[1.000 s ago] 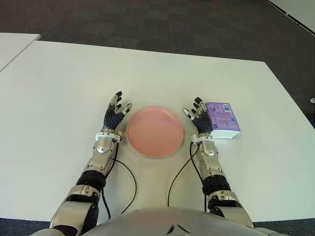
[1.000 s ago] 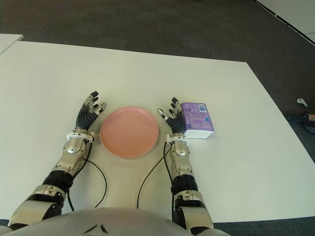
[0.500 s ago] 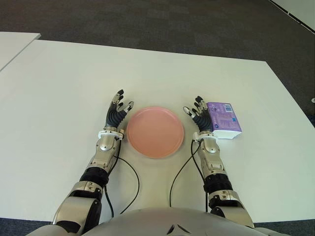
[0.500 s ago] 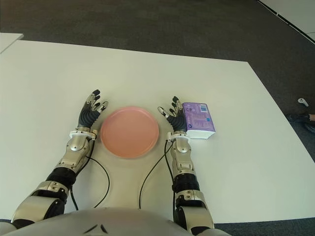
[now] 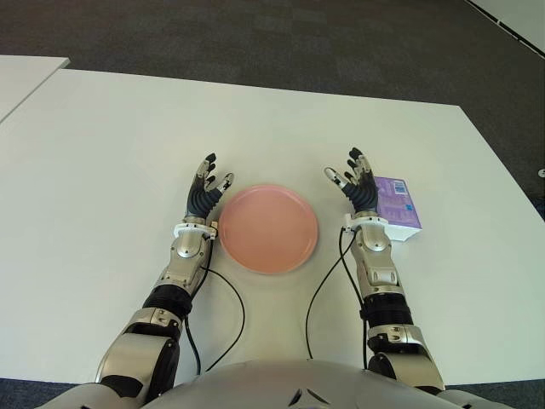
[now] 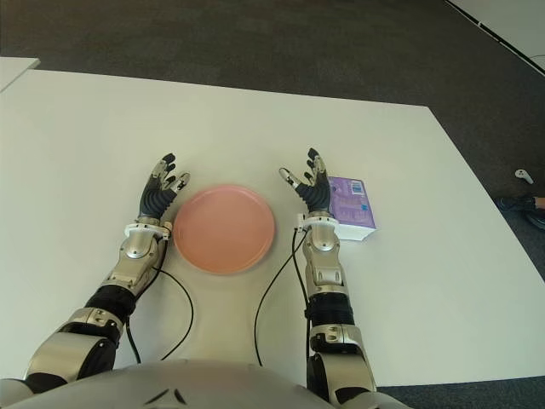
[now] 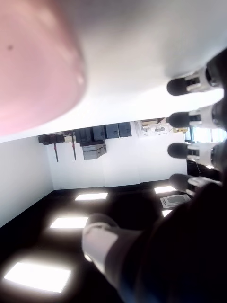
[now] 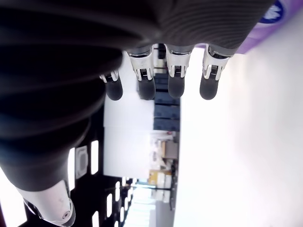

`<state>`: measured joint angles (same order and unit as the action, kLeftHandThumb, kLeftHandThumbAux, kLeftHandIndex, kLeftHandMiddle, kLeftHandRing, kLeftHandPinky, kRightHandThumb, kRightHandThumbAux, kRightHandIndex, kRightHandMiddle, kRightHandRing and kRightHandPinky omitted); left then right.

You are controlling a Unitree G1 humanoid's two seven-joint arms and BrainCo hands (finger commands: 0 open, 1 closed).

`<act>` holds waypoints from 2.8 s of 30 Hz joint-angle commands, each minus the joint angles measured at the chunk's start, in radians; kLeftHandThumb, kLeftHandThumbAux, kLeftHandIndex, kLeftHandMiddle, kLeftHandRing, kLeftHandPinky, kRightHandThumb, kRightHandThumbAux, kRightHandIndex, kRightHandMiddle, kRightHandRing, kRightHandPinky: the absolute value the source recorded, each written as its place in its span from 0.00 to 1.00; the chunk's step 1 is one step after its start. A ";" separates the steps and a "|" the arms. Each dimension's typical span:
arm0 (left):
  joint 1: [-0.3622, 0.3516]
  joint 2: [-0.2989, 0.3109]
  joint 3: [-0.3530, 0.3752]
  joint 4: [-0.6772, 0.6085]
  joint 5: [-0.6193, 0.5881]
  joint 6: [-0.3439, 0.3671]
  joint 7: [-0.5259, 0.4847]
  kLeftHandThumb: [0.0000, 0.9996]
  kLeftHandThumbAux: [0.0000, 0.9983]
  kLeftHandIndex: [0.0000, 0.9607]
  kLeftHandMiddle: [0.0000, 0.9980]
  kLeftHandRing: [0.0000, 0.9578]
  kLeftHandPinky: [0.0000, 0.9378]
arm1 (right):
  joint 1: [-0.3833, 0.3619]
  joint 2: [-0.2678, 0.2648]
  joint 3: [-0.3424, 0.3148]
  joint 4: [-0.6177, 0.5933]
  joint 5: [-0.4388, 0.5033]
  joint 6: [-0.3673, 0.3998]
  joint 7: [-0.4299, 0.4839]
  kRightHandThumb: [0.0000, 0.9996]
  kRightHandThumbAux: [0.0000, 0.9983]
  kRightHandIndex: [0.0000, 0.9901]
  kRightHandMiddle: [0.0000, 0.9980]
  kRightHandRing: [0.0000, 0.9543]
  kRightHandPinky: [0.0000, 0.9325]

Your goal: Put the tissue paper into the plate.

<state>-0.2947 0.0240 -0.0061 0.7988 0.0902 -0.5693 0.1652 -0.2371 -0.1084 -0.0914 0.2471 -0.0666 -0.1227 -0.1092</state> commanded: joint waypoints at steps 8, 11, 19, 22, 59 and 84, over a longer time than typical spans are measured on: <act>0.019 -0.006 0.002 0.050 0.019 -0.014 0.025 0.00 0.59 0.00 0.00 0.00 0.00 | -0.113 -0.130 -0.023 0.015 -0.002 -0.147 0.086 0.13 0.76 0.04 0.04 0.03 0.07; 0.018 -0.004 0.001 0.057 0.024 -0.022 0.030 0.00 0.59 0.00 0.00 0.00 0.00 | -0.105 -0.152 -0.017 -0.088 -0.016 -0.102 0.103 0.12 0.77 0.04 0.04 0.03 0.06; 0.019 0.000 -0.002 0.070 0.038 -0.048 0.054 0.00 0.60 0.00 0.00 0.00 0.00 | -0.045 -0.186 0.056 -0.459 -0.132 0.118 0.151 0.11 0.75 0.03 0.04 0.03 0.04; 0.019 0.000 -0.003 0.075 0.041 -0.055 0.059 0.00 0.61 0.00 0.00 0.00 0.00 | -0.031 -0.205 0.061 -0.486 -0.176 0.131 0.155 0.11 0.72 0.04 0.04 0.02 0.04; 0.045 0.016 0.001 0.066 0.046 -0.068 0.064 0.00 0.61 0.00 0.00 0.00 0.00 | 0.246 -0.831 -0.116 -0.651 -0.312 -0.015 0.615 0.15 0.44 0.05 0.04 0.03 0.09; 0.059 0.017 0.025 0.019 -0.008 -0.019 0.019 0.00 0.57 0.00 0.00 0.00 0.00 | 0.250 -0.989 -0.112 -0.554 -0.225 -0.170 0.851 0.16 0.55 0.03 0.06 0.03 0.03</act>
<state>-0.2702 0.0401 0.0076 0.7965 0.0926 -0.6248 0.1997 -0.0367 -1.0337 -0.1422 -0.2678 -0.3417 -0.2489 0.6867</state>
